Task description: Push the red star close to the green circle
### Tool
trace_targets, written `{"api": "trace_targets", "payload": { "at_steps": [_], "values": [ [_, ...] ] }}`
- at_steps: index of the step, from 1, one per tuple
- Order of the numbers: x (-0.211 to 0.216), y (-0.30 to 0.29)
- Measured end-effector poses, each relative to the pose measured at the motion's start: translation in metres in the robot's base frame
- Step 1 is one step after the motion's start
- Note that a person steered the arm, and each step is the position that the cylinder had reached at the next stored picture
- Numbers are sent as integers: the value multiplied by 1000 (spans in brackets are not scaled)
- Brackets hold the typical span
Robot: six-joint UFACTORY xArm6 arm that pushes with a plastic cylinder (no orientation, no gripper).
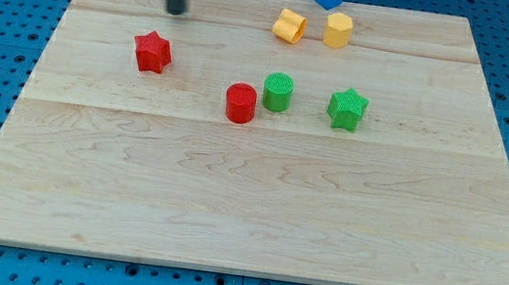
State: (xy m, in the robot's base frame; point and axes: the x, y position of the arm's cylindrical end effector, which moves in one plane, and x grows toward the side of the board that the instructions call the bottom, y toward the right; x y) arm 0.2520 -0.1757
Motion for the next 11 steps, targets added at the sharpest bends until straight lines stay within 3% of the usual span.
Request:
{"api": "trace_targets", "payload": {
  "at_steps": [1,3,4,7,8,9,10,11],
  "values": [
    [23,-20],
    [82,114],
    [84,148],
    [56,113],
    [67,13],
    [106,10],
    [135,143],
    [155,210]
  ]
}}
